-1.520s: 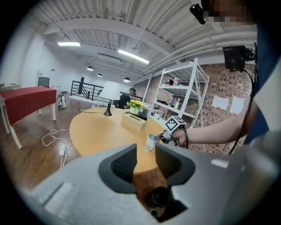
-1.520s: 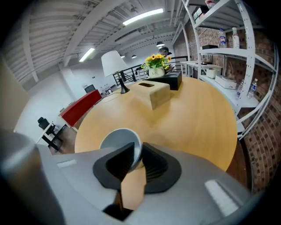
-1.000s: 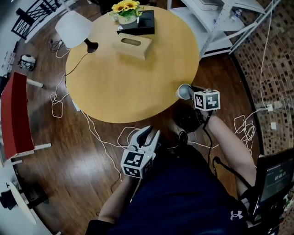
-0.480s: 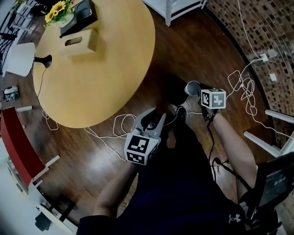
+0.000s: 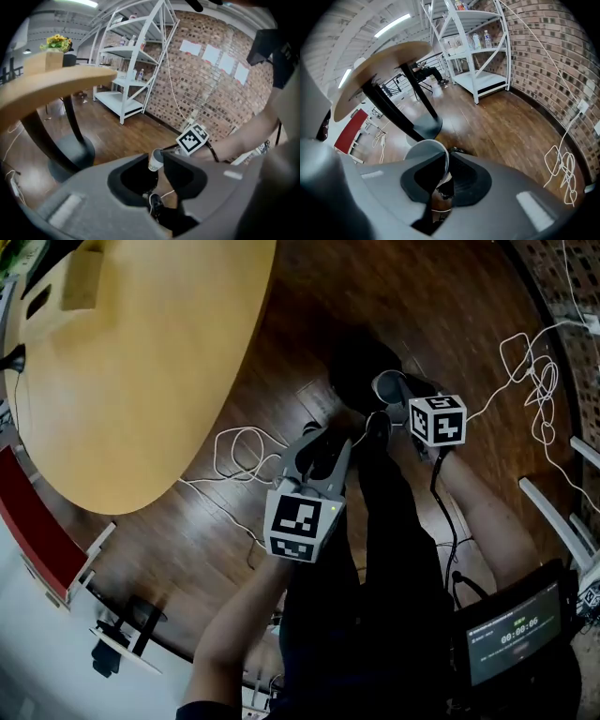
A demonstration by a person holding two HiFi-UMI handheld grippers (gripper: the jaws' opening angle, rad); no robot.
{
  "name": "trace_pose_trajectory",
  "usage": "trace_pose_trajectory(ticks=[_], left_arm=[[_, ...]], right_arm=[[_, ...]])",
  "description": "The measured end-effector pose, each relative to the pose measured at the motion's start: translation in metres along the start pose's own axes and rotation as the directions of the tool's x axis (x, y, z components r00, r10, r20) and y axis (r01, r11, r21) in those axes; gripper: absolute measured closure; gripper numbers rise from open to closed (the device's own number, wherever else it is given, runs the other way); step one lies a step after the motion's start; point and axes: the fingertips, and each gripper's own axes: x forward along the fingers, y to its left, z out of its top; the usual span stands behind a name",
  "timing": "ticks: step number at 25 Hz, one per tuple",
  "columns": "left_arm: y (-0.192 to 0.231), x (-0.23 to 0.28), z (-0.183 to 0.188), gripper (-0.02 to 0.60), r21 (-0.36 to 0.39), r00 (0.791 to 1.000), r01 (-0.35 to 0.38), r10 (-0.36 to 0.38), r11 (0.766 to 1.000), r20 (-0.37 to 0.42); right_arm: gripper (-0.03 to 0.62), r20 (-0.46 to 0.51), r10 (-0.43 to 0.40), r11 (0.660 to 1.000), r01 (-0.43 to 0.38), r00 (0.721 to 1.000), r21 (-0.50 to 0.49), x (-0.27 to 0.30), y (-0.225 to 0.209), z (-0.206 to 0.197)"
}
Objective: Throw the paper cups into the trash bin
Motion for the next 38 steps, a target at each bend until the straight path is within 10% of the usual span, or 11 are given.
trace_pose_trajectory(ticks=[16, 38], left_arm=[[0.044, 0.048, -0.098, 0.492, -0.089, 0.997, 0.030, -0.036, 0.996, -0.067], [0.098, 0.077, -0.074, 0.541, -0.106, 0.992, 0.009, 0.005, 0.994, 0.126]], right_arm=[[0.557, -0.058, -0.032, 0.996, 0.028, 0.998, -0.079, 0.158, -0.013, -0.065], [0.543, -0.259, -0.053, 0.989, 0.015, 0.964, -0.145, 0.337, -0.043, -0.137]])
